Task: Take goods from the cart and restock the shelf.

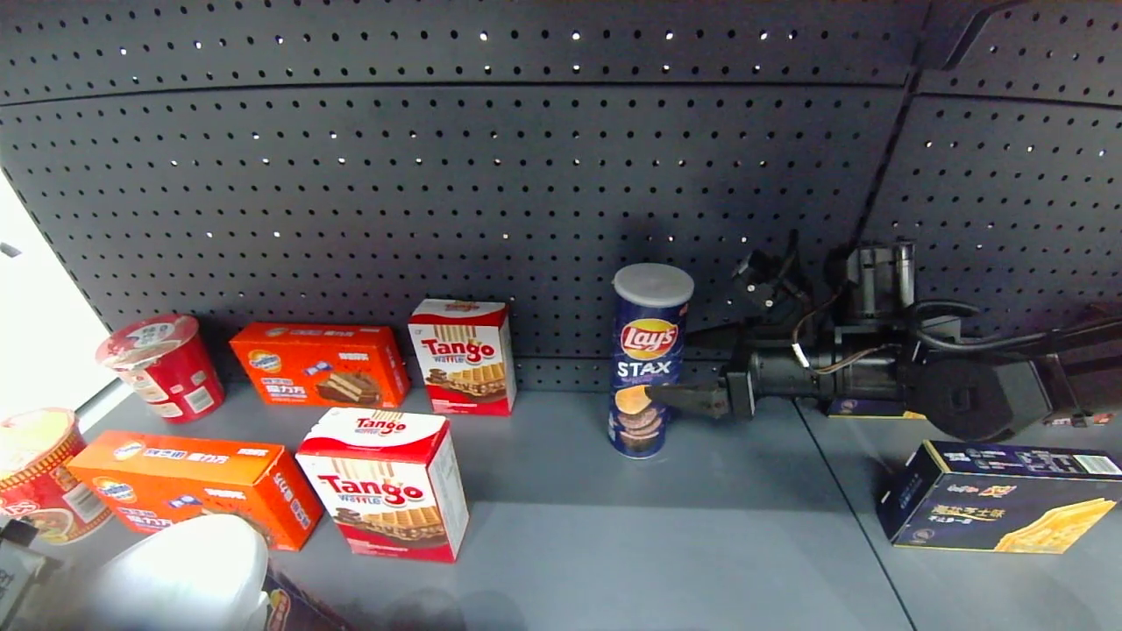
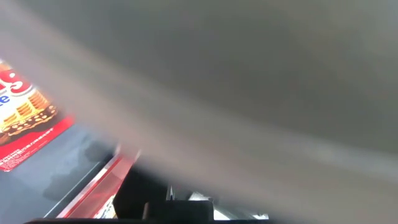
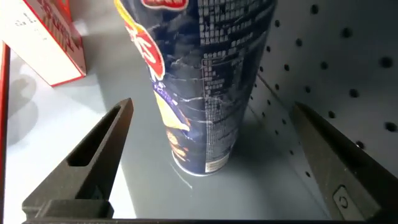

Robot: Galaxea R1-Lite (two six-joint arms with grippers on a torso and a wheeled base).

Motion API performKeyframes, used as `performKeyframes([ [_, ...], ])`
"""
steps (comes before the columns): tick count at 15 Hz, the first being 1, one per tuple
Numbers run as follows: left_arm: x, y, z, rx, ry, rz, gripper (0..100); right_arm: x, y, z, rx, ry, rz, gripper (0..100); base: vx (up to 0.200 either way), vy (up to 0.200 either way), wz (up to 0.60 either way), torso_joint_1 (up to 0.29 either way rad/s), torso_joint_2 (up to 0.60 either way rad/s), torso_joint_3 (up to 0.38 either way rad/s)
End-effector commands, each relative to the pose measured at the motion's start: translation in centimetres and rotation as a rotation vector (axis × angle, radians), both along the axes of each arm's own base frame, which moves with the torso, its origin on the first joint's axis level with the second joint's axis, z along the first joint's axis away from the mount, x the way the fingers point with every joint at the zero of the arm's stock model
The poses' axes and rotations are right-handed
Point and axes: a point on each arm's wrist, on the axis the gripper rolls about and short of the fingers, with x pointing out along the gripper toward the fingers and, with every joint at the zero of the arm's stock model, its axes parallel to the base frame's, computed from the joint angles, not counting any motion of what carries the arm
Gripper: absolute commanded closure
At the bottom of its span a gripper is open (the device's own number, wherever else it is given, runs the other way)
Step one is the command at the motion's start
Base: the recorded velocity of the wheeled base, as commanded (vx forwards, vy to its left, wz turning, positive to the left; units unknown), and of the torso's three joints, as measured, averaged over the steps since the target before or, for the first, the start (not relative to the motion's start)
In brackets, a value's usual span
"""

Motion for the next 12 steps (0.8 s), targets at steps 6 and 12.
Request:
performKeyframes([
  [6,0.0,0.2,0.1,-0.006,-0.004,0.008,100,1.0,1.5,-1.7,-0.016,0.027,0.03,0,0.0,0.0,0.0,0.0,0.0,0.0],
  [12,-0.1,0.8,0.3,-0.02,-0.017,0.043,100,2.9,2.7,-3.0,-0.02,0.035,0.037,0,0.0,0.0,0.0,0.0,0.0,0.0],
])
